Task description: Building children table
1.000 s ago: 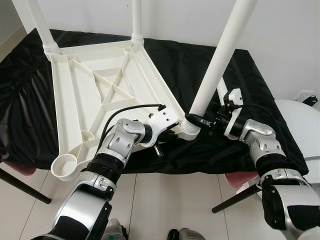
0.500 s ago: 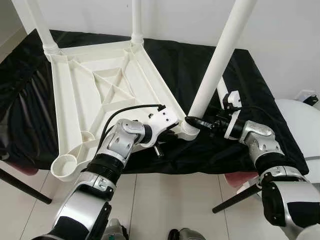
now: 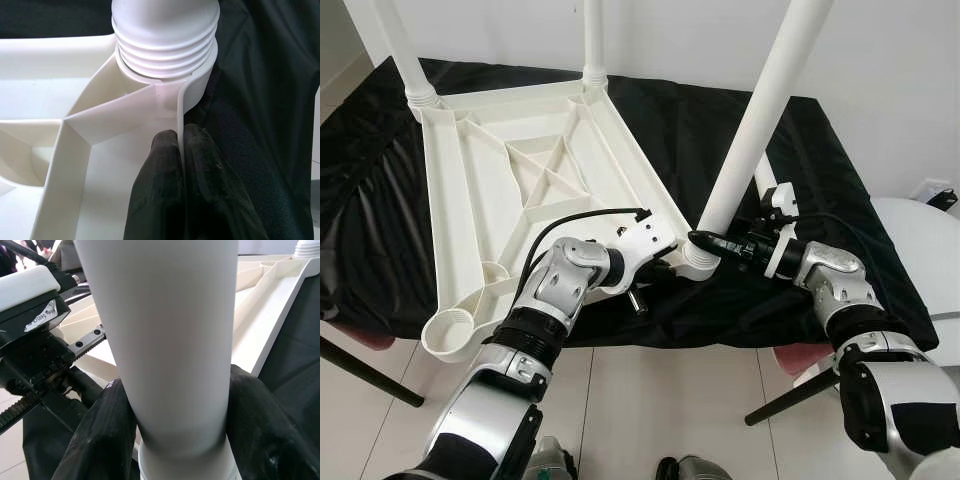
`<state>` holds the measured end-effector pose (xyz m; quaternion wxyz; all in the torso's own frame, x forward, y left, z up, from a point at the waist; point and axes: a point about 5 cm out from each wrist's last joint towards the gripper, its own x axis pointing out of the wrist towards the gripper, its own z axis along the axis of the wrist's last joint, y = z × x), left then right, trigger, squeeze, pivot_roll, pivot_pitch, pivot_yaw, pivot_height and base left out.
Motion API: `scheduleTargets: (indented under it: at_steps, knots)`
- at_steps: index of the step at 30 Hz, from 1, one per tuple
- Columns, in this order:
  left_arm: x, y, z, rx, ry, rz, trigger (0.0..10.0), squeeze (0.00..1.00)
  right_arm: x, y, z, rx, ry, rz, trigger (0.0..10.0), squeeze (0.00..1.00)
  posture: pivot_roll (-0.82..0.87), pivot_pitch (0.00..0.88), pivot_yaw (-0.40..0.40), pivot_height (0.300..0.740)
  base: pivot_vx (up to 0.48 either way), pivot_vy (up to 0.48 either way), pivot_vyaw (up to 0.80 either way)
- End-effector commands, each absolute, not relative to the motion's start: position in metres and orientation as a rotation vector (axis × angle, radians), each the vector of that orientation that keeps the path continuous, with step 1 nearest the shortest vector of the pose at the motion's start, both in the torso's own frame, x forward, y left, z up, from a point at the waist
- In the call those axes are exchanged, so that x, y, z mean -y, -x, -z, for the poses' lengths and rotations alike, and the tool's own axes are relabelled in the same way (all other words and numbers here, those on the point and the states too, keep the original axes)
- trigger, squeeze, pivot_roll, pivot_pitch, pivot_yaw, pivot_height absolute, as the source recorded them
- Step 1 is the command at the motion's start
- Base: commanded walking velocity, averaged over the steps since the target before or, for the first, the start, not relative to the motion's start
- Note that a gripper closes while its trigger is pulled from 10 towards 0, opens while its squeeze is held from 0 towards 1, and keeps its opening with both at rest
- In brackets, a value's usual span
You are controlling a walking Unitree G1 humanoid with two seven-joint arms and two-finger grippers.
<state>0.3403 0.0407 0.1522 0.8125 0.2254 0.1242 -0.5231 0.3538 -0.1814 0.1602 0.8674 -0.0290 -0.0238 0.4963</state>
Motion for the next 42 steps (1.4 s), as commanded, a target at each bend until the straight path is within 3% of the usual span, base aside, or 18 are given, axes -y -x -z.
scheduleTargets:
  at_steps: [1,18,30,42]
  knots:
    - [-0.048,-0.346,-0.151,-0.240,-0.437,0.974,10.0,0.00,0.173,-0.351,-0.163,0.099,0.011,-1.076,0.0,0.00,0.00,0.067,-0.046,0.740,0.000,0.000,0.00]
    - [-0.045,-0.345,-0.150,-0.241,-0.434,0.981,10.0,0.00,0.152,-0.328,-0.153,0.189,-0.041,-0.932,0.0,0.00,-0.01,0.074,-0.050,0.740,0.000,0.000,0.00]
    - [-0.047,-0.345,-0.150,-0.242,-0.430,0.973,10.0,0.00,0.118,-0.307,-0.149,0.197,-0.179,-0.665,0.0,0.00,0.00,0.072,-0.059,0.740,0.000,0.000,0.00]
    - [-0.048,-0.345,-0.150,-0.244,-0.429,0.968,10.0,0.00,0.088,-0.295,-0.144,0.183,-0.159,-0.412,0.0,0.00,0.00,0.077,-0.062,0.740,0.000,0.000,0.00]
